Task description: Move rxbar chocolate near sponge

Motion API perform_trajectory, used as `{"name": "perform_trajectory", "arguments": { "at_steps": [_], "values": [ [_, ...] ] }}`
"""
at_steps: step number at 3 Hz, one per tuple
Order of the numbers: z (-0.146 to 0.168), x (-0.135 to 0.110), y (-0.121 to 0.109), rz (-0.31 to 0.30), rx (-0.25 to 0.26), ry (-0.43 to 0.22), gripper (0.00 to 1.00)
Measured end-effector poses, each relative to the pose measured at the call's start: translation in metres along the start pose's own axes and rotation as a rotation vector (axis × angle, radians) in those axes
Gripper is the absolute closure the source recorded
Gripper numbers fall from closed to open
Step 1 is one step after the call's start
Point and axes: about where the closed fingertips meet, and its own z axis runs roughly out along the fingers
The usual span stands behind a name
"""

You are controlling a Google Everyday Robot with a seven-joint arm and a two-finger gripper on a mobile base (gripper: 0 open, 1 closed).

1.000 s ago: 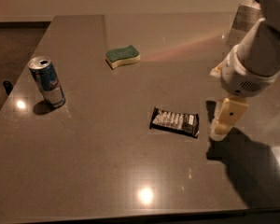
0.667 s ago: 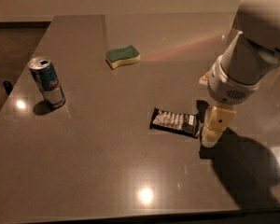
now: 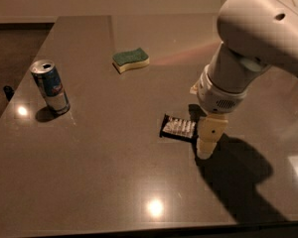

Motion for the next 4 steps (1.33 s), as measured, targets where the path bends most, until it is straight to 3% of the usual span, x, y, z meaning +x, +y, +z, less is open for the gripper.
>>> {"name": "perform_trajectory", "arguments": {
  "at_steps": [1, 3, 4],
  "values": [
    [0.0087, -0.0045, 0.0017, -0.011, -0.026, 0.015, 0.17],
    [0.0042, -0.0071, 0.0014, -0.009, -0.045, 0.030, 0.79],
    [0.0024, -0.0075, 0.0012, -0.009, -0.045, 0.030, 1.00]
  ]
}}
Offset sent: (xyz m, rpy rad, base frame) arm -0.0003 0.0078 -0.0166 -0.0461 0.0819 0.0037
